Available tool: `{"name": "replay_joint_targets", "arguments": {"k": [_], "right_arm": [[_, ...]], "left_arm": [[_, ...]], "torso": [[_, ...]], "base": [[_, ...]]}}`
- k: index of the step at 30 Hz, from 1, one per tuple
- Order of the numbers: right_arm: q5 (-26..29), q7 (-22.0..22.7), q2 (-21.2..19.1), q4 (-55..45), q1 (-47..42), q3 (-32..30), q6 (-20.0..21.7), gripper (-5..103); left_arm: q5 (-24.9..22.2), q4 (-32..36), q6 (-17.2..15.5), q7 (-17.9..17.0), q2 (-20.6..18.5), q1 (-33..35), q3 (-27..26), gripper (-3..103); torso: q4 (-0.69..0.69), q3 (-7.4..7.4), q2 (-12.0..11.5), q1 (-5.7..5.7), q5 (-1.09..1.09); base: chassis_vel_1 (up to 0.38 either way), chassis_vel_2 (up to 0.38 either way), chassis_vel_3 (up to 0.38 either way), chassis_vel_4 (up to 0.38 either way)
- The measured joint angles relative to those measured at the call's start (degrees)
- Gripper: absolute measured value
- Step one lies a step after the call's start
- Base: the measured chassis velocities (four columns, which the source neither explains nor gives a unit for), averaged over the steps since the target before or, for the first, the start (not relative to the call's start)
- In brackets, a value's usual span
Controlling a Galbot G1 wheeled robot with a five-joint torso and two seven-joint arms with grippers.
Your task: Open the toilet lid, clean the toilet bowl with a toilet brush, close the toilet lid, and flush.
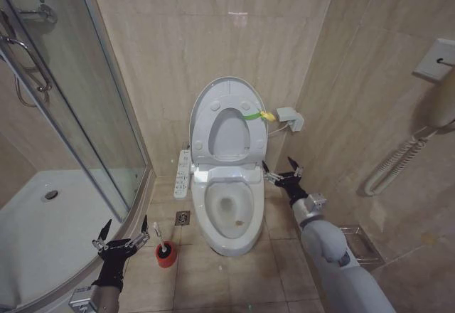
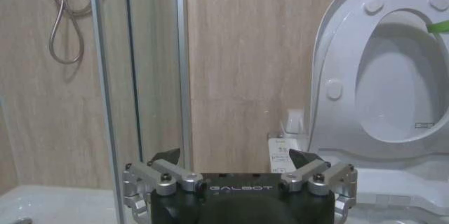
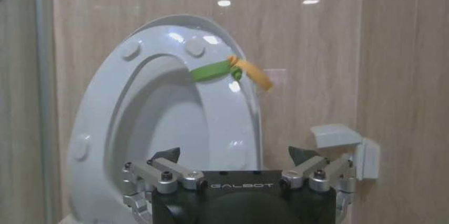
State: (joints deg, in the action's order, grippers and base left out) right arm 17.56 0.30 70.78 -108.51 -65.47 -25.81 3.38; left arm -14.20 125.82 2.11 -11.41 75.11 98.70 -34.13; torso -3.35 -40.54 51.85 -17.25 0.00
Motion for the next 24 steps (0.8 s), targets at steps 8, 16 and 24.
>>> {"name": "replay_joint_targets", "arguments": {"k": [8,16,24], "right_arm": [[-2.6,-0.4,1.5,1.0,-3.9,-0.8,-3.4,100],[-9.7,3.9,4.6,4.8,-4.8,-1.9,-8.8,100],[-11.2,5.0,5.0,6.4,-5.1,-3.1,-10.2,100]], "left_arm": [[0.0,0.0,0.0,0.0,0.0,0.0,0.0,100],[0.0,0.0,0.0,0.0,0.0,0.0,0.0,100],[0.0,0.0,0.0,0.0,0.0,0.0,0.0,100]], "torso": [[-0.01,0.0,0.0,0.0,0.0],[0.0,0.0,0.0,-0.01,0.0],[0.0,0.0,0.0,-0.01,0.0]], "base": [[0.0,0.0,0.0,0.0],[0.0,0.0,0.0,0.0],[0.0,0.0,0.0,0.0]]}}
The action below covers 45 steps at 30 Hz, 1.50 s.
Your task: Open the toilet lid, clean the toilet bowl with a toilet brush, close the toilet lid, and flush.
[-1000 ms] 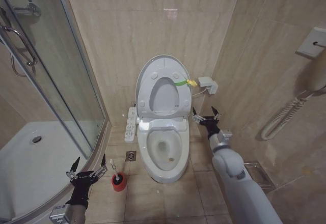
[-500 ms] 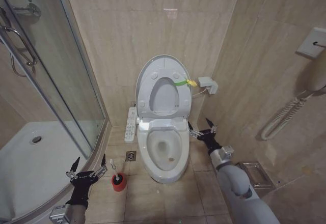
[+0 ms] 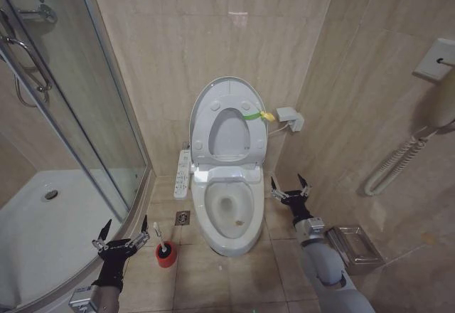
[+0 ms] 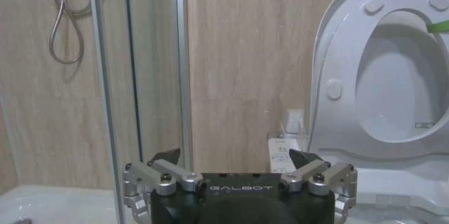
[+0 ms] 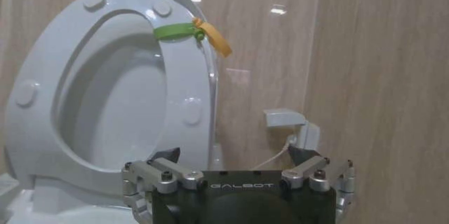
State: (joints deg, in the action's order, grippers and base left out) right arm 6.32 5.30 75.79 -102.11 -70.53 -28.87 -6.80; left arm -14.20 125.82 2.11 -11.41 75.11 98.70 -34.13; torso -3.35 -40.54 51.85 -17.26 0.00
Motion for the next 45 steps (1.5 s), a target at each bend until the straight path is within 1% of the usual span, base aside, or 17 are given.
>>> {"name": "replay_joint_targets", "arguments": {"k": [12,19,26,35,45], "right_arm": [[0.4,1.9,0.1,-0.9,-4.1,-1.7,-1.0,100],[0.9,2.5,-0.4,-3.7,-6.0,-2.3,-0.9,100],[1.6,2.4,0.6,-6.0,-8.2,-1.9,-0.3,100],[1.3,2.9,2.1,-5.6,-8.8,-2.6,-0.5,100],[1.1,2.9,2.2,-6.4,-9.6,-3.4,-0.5,100]], "left_arm": [[0.0,0.0,0.0,0.0,0.0,0.0,0.0,100],[0.0,0.0,0.0,0.0,0.0,0.0,0.0,100],[0.0,0.0,0.0,0.0,0.0,0.0,0.0,100],[0.0,0.0,0.0,0.0,0.0,0.0,0.0,100],[0.0,0.0,0.0,0.0,0.0,0.0,0.0,100]], "torso": [[-0.01,0.0,0.0,0.0,0.0],[0.0,0.0,0.0,0.0,0.0],[0.0,0.0,0.0,0.0,0.0],[0.0,0.0,0.0,0.0,0.0],[0.0,0.0,0.0,0.0,0.0]], "base": [[0.0,0.0,0.0,0.0],[0.0,0.0,0.0,0.0],[0.0,0.0,0.0,0.0],[0.0,0.0,0.0,0.0],[0.0,0.0,0.0,0.0]]}}
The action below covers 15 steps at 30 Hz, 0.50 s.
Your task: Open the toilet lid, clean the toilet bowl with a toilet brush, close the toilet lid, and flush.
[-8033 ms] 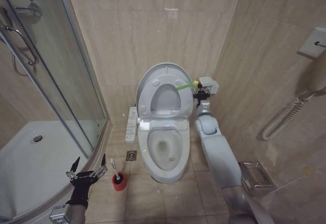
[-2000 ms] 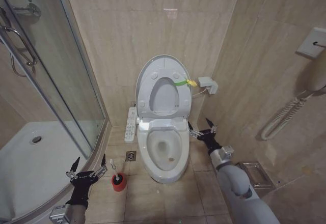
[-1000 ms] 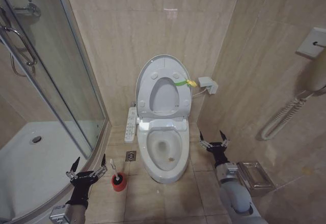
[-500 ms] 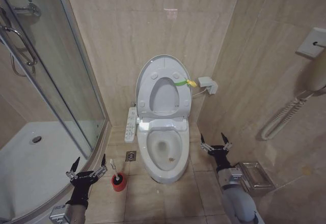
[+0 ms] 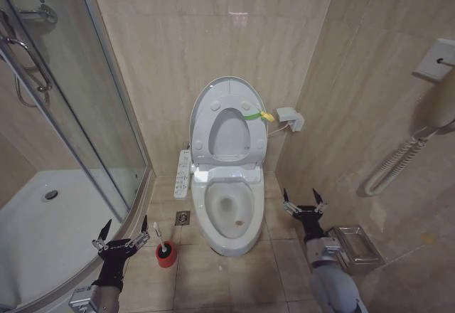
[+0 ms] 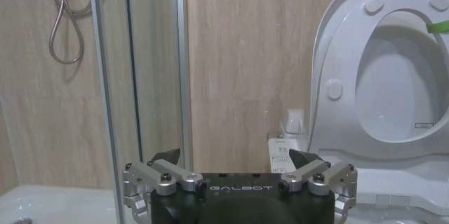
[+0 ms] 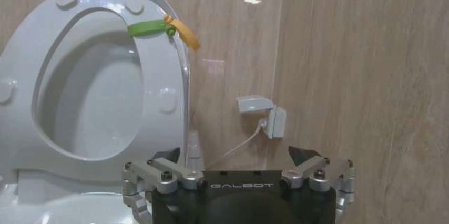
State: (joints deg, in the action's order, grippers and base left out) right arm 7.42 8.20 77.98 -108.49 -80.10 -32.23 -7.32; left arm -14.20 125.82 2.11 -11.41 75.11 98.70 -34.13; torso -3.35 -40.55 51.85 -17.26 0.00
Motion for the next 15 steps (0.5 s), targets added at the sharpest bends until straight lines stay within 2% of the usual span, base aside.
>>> {"name": "replay_joint_targets", "arguments": {"k": [15], "right_arm": [[0.1,-1.2,-0.1,-0.5,-0.9,-0.3,0.9,100]], "left_arm": [[0.0,0.0,0.0,0.0,0.0,0.0,0.0,100]], "torso": [[0.0,0.0,0.0,0.0,0.01]], "base": [[0.0,0.0,0.0,0.0]]}}
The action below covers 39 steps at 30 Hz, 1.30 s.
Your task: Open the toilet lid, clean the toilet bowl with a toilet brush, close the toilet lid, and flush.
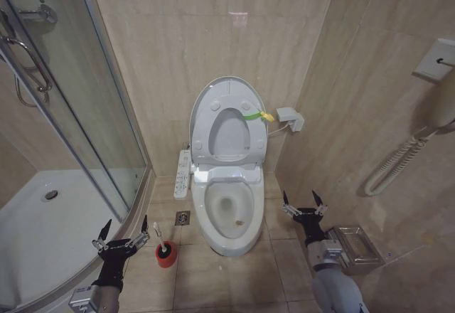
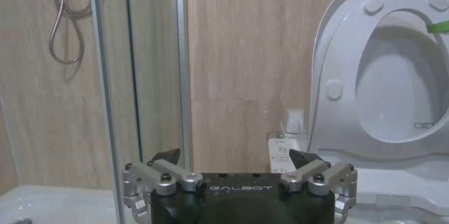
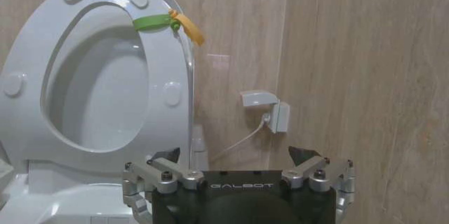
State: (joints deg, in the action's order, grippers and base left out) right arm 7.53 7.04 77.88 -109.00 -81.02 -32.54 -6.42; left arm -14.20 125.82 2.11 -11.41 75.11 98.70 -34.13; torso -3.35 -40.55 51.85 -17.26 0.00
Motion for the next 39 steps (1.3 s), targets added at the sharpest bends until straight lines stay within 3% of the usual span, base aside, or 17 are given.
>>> {"name": "replay_joint_targets", "arguments": {"k": [39], "right_arm": [[0.1,0.0,0.0,0.0,0.1,0.0,0.0,100]], "left_arm": [[0.0,0.0,0.0,0.0,0.0,0.0,0.0,100]], "torso": [[0.0,0.0,0.0,0.0,0.0]], "base": [[0.0,0.0,0.0,0.0]]}}
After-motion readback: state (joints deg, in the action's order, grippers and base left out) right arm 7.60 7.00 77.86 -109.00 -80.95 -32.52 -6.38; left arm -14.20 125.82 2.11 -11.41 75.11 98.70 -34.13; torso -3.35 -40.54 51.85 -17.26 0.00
